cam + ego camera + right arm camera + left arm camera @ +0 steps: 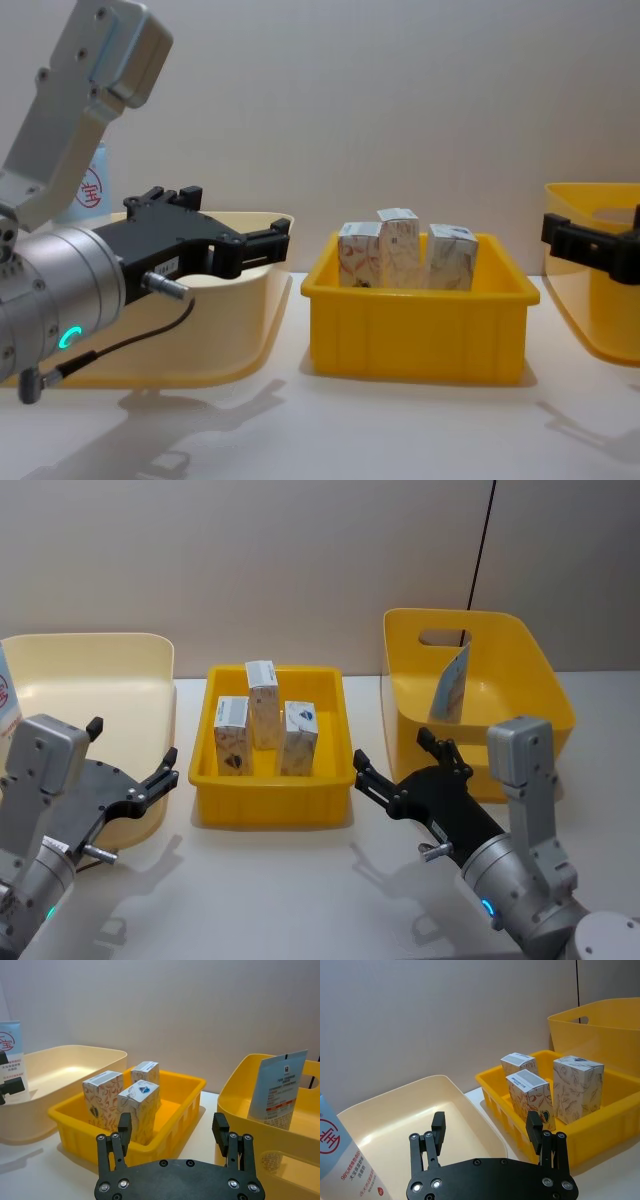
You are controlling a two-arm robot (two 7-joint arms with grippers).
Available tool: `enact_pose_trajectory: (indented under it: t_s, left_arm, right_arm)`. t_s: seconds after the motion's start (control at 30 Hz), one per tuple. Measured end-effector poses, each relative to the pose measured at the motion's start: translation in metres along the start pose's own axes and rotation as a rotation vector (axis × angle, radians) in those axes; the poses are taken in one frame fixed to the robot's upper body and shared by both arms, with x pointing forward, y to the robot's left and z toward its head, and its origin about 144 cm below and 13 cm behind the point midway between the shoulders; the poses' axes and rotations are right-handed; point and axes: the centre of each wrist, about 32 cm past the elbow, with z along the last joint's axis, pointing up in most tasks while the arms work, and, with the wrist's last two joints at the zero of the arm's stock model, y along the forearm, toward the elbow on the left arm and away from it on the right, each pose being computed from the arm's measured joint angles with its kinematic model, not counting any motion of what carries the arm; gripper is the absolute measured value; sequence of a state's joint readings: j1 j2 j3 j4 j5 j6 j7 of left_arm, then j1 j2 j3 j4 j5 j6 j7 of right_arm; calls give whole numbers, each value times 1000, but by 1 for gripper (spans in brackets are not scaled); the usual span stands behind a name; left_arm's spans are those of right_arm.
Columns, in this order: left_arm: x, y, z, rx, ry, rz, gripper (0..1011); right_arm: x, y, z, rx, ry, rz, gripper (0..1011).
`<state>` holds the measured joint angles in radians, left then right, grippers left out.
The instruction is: Bimanual collaborative sorting of washing and personal care products
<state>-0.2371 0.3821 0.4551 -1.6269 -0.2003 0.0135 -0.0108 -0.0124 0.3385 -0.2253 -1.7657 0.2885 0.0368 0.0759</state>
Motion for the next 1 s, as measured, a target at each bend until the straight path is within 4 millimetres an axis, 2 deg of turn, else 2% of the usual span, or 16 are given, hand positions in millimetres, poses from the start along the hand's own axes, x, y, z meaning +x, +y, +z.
enact_pose_trajectory:
  t_s: [0.3, 0.5, 1.0]
  left_arm:
    - [0, 0, 0, 0, 0, 1, 1003]
    - [0, 0, 0, 0, 0, 1, 1003]
    - [0, 0, 0, 1, 0, 1, 1003]
  right_arm:
    - [5, 8, 2, -20, 0, 38, 1001]
    - [9, 22, 4, -39, -1, 70, 1001]
    - [5, 51, 7, -81, 4, 123, 1001]
